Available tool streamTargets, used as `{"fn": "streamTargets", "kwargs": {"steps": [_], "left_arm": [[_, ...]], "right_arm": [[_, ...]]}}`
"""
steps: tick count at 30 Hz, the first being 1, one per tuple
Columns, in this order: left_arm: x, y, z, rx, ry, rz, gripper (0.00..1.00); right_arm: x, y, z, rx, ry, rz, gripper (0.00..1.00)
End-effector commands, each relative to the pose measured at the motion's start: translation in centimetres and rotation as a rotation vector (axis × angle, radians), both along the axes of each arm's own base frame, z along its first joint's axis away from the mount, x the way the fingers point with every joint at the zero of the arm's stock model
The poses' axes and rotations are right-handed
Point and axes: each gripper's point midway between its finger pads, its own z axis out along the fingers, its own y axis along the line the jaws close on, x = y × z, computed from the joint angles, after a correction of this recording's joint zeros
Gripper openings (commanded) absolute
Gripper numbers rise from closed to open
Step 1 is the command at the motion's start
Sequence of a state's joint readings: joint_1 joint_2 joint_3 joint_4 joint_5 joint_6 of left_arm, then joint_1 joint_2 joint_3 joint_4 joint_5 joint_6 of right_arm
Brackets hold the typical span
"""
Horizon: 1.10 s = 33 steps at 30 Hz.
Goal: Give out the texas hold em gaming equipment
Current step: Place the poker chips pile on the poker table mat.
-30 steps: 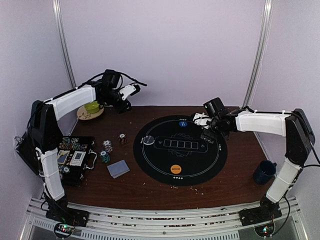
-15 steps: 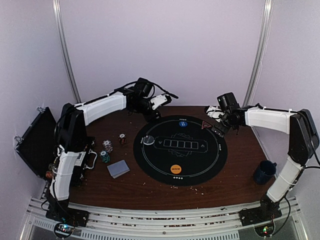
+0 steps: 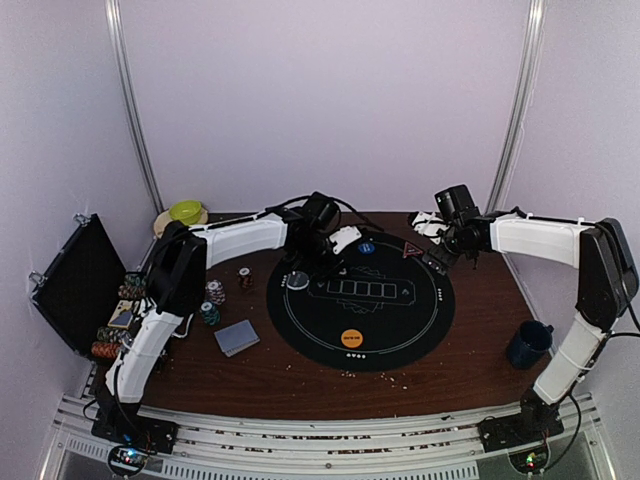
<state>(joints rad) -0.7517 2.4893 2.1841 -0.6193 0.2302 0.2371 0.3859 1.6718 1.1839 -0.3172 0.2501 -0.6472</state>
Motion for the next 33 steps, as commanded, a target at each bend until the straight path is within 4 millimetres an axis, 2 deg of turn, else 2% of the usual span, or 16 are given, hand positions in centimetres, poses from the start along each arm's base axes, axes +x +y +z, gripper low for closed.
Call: {"fn": "streamTargets", "kwargs": {"steps": [1, 8, 13, 16, 19, 21, 23, 29, 33], "left_arm": [[1.2, -0.7, 0.0, -0.029, -0.025, 0.042, 0.2], [1.1, -0.6, -2.2, 0.002, -0.002, 0.057, 0.22], [1.0, -0.4, -2.7, 0.014, 0.006, 0.058, 0.26], [0.9, -0.3, -2.7, 0.019, 0.004, 0.058, 0.44], [1.1, -0.3, -2.1, 0.017, -0.005, 0.062, 0.73], [1.4, -0.3, -0.9, 0.01, -0.025, 0.071, 0.85], [1.8, -0.3, 1.1, -0.004, -0.06, 0.082, 0.96], [2.4, 0.3, 10.0, -0.072, -0.183, 0.103, 0.98], [2.3, 3.0, 14.5, -0.082, -0.248, 0.14, 0.98]], "right_arm": [[-0.2, 0.1, 1.2, 0.034, -0.024, -0.001, 1.0], [-0.3, 0.8, 1.1, 0.044, -0.019, 0.013, 1.0], [-0.4, 1.5, 1.0, 0.043, -0.017, 0.026, 1.0], [-0.4, 1.7, 0.9, 0.042, -0.013, 0.03, 1.0], [-0.4, 1.9, 0.9, 0.043, -0.013, 0.034, 1.0], [-0.4, 2.1, 1.0, 0.049, -0.013, 0.04, 1.0], [-0.4, 2.6, 1.2, 0.055, -0.011, 0.054, 1.0], [0.4, 5.9, 2.4, 0.122, 0.013, 0.128, 1.0], [0.7, 9.1, 2.7, 0.143, 0.058, 0.174, 1.0]]}}
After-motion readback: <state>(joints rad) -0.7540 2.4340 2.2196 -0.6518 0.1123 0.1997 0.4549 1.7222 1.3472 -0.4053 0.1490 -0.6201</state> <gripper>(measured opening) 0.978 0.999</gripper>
